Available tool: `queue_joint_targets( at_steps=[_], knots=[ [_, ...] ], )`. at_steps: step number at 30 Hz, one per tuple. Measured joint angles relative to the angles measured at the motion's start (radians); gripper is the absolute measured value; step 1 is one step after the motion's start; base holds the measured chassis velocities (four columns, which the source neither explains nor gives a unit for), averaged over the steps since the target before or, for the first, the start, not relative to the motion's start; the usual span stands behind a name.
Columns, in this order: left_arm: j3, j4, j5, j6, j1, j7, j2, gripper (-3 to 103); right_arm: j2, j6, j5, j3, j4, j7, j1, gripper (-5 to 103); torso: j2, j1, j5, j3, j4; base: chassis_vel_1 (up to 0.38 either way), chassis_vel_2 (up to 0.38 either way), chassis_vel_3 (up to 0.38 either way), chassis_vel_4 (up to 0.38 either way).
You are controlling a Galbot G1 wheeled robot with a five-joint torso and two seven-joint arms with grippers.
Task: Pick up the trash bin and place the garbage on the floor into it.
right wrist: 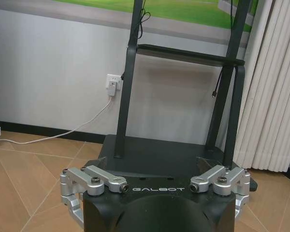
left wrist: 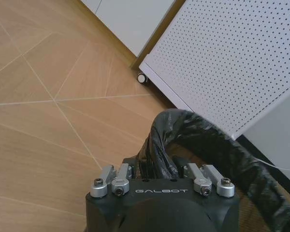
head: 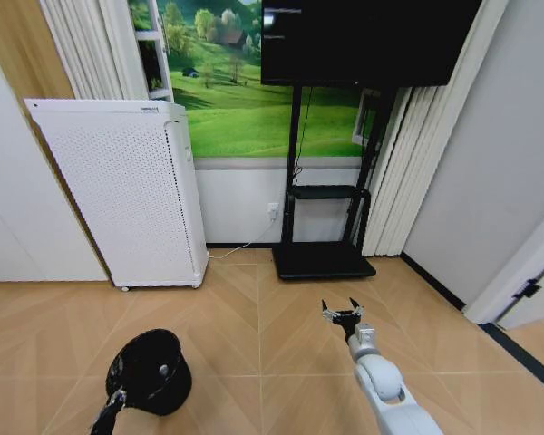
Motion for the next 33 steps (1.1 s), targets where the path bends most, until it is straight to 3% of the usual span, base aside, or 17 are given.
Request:
queue_joint_targets(
  at_steps=[2,5,7,9,10,13,15,18,19,21,23,25,26,29,32,33],
  knots=[
    [-0.004,-0.008,0.005,0.003,-0.004,-0.003,0.000,56,0.000,0.003,0.002,0.002,-0.005,-0.002,0.001,100,0.000,0.000,-0.0001,0.000,0.0000,0.000,0.000,0.000,0.000],
    [-0.006,-0.012,0.006,0.005,-0.005,-0.004,0.002,56,0.001,0.003,0.003,0.003,-0.008,-0.002,0.002,100,0.000,0.000,-0.0001,0.000,0.0000,0.000,0.000,0.000,0.000],
    [-0.019,-0.022,0.025,0.006,-0.009,0.000,0.009,72,0.008,0.004,0.007,0.004,-0.012,-0.003,0.003,100,0.000,0.000,-0.0001,0.000,0.0000,0.000,0.000,0.000,0.000],
    [-0.023,-0.027,0.035,0.005,-0.010,0.003,0.012,78,0.010,0.004,0.008,0.004,-0.012,-0.003,0.003,100,0.000,0.000,-0.0001,0.000,0.0000,0.000,0.000,0.000,0.000],
    [-0.045,-0.090,0.098,0.003,-0.023,0.019,0.027,89,0.017,0.004,0.014,0.003,-0.012,-0.003,-0.002,100,0.000,0.000,0.0001,0.000,0.0000,0.000,0.000,0.000,0.000],
    [-0.050,-0.123,0.126,0.004,-0.033,0.022,0.033,97,0.019,0.004,0.021,0.004,-0.011,-0.003,-0.004,100,0.000,0.000,-0.0001,0.000,0.0001,0.000,0.000,0.000,0.000],
    [-0.051,-0.168,0.166,0.010,-0.047,0.026,0.044,99,0.019,0.004,0.039,0.008,-0.001,0.001,-0.007,100,0.000,0.000,0.0001,0.000,0.0000,0.000,0.000,0.000,0.000],
    [-0.020,-0.228,0.324,0.021,-0.084,0.056,0.076,100,0.019,0.003,0.081,0.018,0.038,0.018,-0.012,100,0.000,0.000,-0.0001,0.000,0.0002,0.000,0.000,0.000,0.000],
    [-0.020,-0.228,0.324,0.021,-0.084,0.056,0.076,100,0.019,0.003,0.081,0.018,0.038,0.018,-0.012,100,0.000,0.000,-0.0001,0.000,0.0002,0.000,0.000,0.000,0.000],
    [0.031,-0.261,0.409,0.041,-0.126,0.064,0.110,100,0.023,0.005,0.118,0.024,0.063,0.041,-0.018,100,0.000,0.000,0.0001,0.000,0.0000,0.000,0.000,0.000,0.000],
    [0.051,-0.269,0.426,0.056,-0.143,0.062,0.120,100,0.025,0.009,0.124,0.025,0.069,0.049,-0.020,100,0.000,0.000,0.0001,0.000,0.0000,0.000,0.000,0.000,0.000],
    [0.118,-0.294,0.444,0.114,-0.197,0.017,0.160,100,0.032,0.020,0.130,0.037,0.082,0.063,-0.033,100,0.000,0.000,-0.0001,0.000,-0.0001,0.000,0.000,0.000,0.000],
    [0.118,-0.294,0.444,0.114,-0.197,0.017,0.160,100,0.032,0.020,0.130,0.037,0.082,0.063,-0.033,100,0.000,0.000,-0.0001,0.000,-0.0001,0.000,0.000,0.000,0.000],
    [0.232,-0.324,0.442,0.177,-0.259,-0.054,0.236,100,0.047,0.038,0.127,0.073,0.099,0.063,-0.065,100,0.000,0.000,0.0000,0.000,-0.0002,0.000,0.000,0.000,0.000],
    [0.283,-0.331,0.444,0.181,-0.279,-0.081,0.270,100,0.057,0.048,0.116,0.098,0.106,0.054,-0.087,100,0.000,0.000,0.0001,0.000,-0.0001,0.000,0.000,0.000,0.000],
    [0.312,-0.337,0.444,0.196,-0.290,-0.122,0.287,100,0.065,0.061,0.100,0.122,0.111,0.043,-0.104,100,0.001,0.000,-0.0001,0.001,-0.0004,0.000,0.000,0.000,0.000]
  ],
)
